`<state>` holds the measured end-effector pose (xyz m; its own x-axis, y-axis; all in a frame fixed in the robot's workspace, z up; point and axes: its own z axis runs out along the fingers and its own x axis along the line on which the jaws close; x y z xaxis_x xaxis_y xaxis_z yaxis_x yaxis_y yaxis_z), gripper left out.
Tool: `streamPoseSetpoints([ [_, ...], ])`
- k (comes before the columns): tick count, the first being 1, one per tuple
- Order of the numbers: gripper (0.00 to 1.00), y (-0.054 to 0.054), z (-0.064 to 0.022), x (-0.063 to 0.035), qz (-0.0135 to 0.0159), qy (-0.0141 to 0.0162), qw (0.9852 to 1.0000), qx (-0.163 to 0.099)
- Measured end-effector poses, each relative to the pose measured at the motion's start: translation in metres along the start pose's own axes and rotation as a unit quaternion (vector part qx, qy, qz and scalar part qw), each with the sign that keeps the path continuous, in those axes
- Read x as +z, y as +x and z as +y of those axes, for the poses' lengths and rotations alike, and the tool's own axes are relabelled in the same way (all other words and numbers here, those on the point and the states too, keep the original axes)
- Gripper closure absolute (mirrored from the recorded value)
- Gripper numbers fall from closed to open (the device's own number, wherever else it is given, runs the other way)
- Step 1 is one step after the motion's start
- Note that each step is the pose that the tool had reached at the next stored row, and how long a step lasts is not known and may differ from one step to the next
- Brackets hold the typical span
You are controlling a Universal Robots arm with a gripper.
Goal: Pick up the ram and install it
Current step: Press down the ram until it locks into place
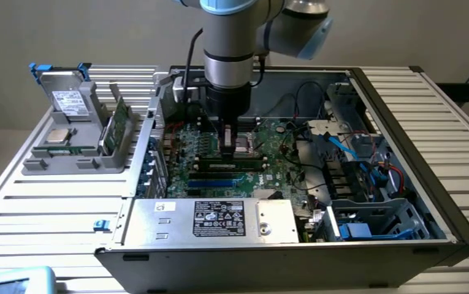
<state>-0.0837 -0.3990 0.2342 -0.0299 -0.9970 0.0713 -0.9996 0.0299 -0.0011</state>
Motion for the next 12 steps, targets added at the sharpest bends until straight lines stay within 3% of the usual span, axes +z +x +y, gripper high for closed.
streamPoseSetpoints([
  [12,0.89,-0.0005,0.0002,0.0035,0.0014,0.0001,1.0000,0.000],
])
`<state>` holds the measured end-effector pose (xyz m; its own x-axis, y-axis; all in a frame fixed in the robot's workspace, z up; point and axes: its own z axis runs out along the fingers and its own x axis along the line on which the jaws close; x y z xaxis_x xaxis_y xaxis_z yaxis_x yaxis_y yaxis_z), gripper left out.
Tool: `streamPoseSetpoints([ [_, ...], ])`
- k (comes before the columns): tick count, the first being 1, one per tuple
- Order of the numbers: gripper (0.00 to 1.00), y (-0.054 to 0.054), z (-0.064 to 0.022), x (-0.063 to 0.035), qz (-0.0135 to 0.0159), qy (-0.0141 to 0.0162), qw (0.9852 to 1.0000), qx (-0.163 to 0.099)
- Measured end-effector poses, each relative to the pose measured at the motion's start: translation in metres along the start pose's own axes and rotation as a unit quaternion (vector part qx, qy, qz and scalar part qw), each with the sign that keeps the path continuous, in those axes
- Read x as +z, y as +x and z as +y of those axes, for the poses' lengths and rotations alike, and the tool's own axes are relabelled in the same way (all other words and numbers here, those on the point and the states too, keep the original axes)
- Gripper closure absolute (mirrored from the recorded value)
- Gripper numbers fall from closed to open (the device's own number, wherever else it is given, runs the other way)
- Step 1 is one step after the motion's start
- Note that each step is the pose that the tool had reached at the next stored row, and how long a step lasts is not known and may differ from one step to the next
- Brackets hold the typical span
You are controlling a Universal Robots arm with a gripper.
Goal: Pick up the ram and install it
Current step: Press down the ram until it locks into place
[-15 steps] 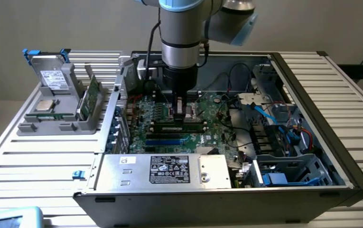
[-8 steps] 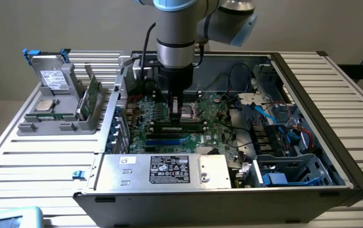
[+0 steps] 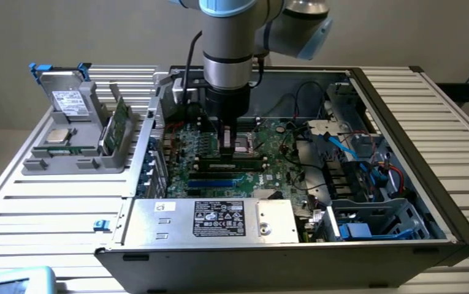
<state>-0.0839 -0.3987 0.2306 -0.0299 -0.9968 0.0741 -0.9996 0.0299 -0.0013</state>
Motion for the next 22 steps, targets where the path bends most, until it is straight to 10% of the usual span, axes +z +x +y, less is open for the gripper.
streamPoseSetpoints([
  [10,0.89,0.000,0.0000,0.0060,0.0049,0.0000,1.0000,0.000],
  [22,0.89,0.001,-0.0171,-0.0218,0.0049,-0.0028,1.0000,0.000],
])
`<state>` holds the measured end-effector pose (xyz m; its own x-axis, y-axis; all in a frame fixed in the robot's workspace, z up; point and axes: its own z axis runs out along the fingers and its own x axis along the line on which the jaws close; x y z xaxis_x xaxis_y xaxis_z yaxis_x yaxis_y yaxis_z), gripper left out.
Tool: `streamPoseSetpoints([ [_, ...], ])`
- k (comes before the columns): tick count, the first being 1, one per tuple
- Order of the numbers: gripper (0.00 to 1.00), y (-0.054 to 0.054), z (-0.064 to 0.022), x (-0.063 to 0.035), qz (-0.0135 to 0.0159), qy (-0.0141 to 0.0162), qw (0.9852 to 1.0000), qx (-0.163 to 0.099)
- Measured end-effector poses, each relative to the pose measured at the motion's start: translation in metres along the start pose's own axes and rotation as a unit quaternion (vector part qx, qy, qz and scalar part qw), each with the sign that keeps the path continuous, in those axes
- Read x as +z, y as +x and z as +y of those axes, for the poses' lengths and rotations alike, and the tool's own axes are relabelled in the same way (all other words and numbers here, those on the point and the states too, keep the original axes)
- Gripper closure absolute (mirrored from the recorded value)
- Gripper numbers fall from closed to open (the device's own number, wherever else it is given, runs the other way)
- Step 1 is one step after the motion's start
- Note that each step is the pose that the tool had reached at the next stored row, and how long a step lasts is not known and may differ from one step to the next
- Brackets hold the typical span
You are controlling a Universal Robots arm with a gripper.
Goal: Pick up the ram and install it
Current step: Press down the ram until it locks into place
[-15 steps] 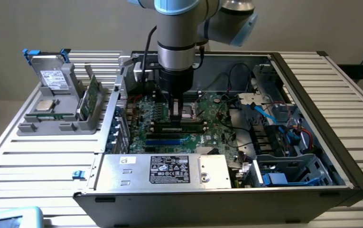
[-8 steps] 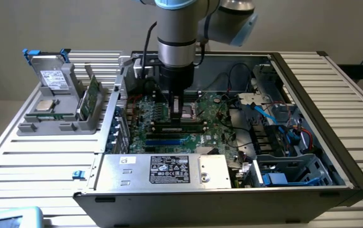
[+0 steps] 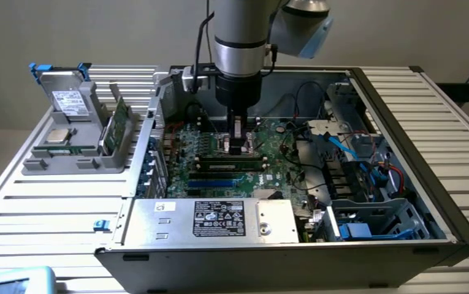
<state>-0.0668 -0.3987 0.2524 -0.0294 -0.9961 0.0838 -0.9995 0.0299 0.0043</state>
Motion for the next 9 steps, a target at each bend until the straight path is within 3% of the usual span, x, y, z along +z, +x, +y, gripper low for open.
streamPoseSetpoints([
  [9,0.89,0.0000,0.0000,0.0000,0.0001,-0.0004,1.0000,0.000],
])
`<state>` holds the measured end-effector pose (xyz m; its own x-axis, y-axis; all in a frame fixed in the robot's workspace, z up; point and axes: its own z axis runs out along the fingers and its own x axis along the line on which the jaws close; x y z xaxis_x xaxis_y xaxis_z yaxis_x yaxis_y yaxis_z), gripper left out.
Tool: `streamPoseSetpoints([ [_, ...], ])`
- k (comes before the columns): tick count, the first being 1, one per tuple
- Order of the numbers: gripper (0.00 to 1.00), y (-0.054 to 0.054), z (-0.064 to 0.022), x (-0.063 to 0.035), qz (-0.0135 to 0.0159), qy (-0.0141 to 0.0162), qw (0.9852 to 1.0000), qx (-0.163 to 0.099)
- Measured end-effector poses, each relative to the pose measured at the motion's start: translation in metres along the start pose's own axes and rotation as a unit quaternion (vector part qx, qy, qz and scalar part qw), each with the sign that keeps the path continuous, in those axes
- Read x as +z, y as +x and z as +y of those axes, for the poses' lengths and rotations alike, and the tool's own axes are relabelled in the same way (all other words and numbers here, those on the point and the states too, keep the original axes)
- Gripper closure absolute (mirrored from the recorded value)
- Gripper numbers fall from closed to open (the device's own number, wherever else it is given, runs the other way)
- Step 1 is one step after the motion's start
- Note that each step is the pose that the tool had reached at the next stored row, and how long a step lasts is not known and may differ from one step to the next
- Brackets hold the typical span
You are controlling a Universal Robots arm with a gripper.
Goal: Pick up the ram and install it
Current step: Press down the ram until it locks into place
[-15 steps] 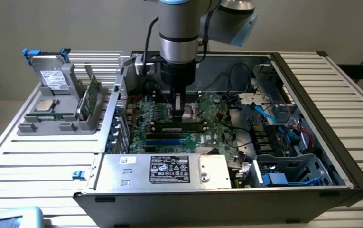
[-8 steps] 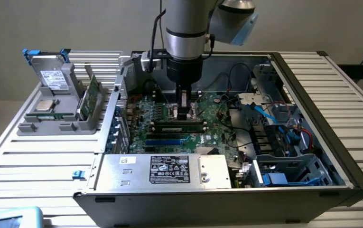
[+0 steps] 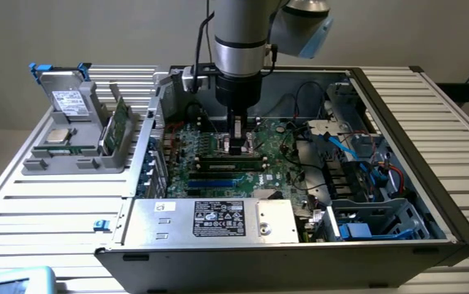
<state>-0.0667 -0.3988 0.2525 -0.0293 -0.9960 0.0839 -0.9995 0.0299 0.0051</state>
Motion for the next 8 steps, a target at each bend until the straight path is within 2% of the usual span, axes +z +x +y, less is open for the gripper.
streamPoseSetpoints([
  [5,0.89,0.0000,0.0000,0.0000,0.0000,-0.0005,1.0000,0.003],
  [8,0.89,0.0000,0.0000,0.0000,-0.0001,-0.0021,0.9998,0.021],
])
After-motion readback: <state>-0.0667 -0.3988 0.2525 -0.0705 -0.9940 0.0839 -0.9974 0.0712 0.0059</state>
